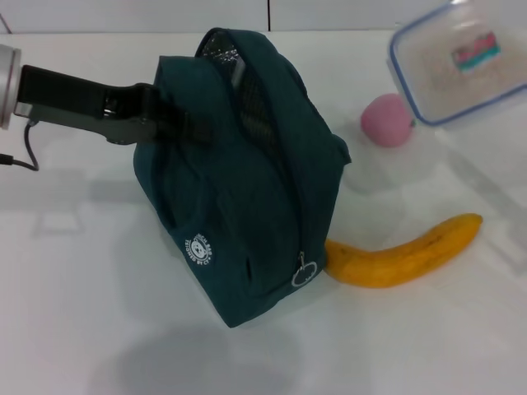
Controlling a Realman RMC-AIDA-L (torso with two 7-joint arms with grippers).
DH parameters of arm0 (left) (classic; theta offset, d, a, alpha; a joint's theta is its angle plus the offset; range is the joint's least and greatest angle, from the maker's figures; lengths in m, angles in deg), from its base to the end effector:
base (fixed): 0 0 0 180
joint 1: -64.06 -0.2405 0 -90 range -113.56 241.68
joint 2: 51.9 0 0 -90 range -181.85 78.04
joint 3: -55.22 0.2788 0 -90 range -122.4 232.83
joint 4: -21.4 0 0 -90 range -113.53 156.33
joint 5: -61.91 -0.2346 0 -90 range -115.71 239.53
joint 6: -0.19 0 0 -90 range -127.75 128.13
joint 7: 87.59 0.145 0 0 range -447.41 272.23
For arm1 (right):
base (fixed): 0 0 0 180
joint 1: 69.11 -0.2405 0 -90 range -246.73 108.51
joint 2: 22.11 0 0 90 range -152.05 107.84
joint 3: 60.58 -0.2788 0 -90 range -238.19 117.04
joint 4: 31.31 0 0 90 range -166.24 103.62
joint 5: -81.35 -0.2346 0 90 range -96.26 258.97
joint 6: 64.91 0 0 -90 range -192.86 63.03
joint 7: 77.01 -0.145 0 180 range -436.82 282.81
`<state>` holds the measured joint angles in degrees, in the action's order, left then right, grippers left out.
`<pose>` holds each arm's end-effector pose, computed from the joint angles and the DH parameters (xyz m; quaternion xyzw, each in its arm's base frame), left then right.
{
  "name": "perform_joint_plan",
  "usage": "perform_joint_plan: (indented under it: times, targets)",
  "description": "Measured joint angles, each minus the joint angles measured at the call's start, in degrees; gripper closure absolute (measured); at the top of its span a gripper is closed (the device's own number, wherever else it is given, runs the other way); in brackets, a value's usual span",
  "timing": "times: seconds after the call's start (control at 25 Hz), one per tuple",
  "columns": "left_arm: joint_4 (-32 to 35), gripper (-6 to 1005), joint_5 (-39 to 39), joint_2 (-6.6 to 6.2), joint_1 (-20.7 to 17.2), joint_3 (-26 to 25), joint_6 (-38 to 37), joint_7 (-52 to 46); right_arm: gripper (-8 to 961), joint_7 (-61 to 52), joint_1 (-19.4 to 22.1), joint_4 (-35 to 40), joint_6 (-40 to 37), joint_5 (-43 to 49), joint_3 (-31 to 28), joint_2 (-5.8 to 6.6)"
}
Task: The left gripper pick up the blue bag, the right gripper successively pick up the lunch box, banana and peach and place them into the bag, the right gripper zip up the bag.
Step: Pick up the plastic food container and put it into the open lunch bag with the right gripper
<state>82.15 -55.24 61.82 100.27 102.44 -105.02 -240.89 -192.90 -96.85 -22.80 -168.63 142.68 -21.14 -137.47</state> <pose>-0.2085 0.3851 0.0709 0.8160 0.5587 0.1463 0.0238 0.2989 0.3343 0.0369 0.5291 -0.5011 -0.6841 0.0318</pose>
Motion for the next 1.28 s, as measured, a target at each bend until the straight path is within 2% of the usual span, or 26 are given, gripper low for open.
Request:
perform_joint_plan:
  times: [0.24, 0.32, 0.6, 1.08, 1.28]
  targets:
    - [-2.03, 960, -0.42, 0.04, 1.89, 0.18, 0.0, 0.68, 856, -1.42, -5.79, -1.18, -3.22, -1.44, 0.51, -0.82]
    - [-2.61, 960, -0.5, 0.13, 2.63, 0.2, 0.0, 1.09, 856, -1.36, -8.64, -2.25, -3.49, -1.46, 0.58, -0.84]
    - [-5.93, 959, -0.7, 0.03, 6.02, 0.81, 0.19, 3.08, 855, -0.96, -14.51, -3.02, -1.24, -1.05, 1.31, -0.83]
    - [-7.74, 960, -0.72, 0.02, 7.35, 0.86, 0.49, 6.27, 854, 0.69, -18.26, -3.46, 8.26, -0.98, 6.32, -0.82]
    - [-7.76, 959, -0.72, -0.03, 7.38, 0.86, 0.64, 6.57, 853, 1.18, -19.7, -4.34, 9.13, -0.91, 7.39, -0.82]
